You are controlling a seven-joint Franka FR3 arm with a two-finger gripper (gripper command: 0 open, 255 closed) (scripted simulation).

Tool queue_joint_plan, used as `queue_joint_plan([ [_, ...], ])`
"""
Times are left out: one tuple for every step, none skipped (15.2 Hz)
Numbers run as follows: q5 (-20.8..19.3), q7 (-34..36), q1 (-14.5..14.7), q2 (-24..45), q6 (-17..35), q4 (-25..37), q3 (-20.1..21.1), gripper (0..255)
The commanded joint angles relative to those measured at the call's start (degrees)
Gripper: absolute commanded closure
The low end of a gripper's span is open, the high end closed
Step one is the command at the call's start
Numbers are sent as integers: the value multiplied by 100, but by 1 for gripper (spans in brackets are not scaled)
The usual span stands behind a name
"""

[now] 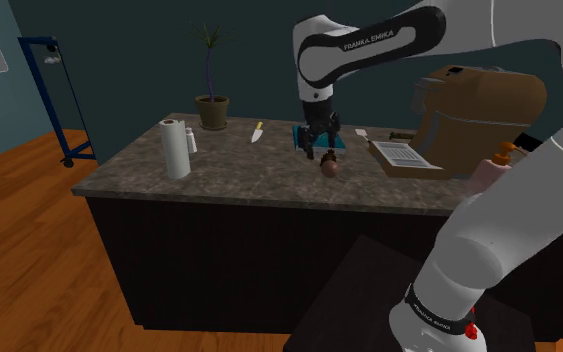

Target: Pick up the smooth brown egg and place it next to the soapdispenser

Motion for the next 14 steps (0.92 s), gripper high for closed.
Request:
queue_joint_plan([
  [-78,225,-120,398,102,187,-51,0],
  [-115,326,-177,615,138,317,-84,0],
  [-151,425,-232,830,168,452,-119,0],
  [-184,521,-286,1044,192,592,-156,0],
  [-214,614,-338,1255,211,735,-195,0],
  [-242,705,-389,1464,225,883,-237,0],
  [-267,792,-439,1671,233,1034,-281,0],
  [-288,877,-487,1877,237,1189,-328,0],
  [-306,958,-534,2080,237,1347,-376,0],
  [-320,1036,-581,2282,232,1510,-426,0],
  [-330,1111,-628,2483,223,1675,-477,0],
  [-337,1183,-676,2681,209,1844,-529,0],
  [-340,1252,-723,2879,192,2017,-582,0],
  [-339,1318,-771,3075,170,2193,-635,0],
])
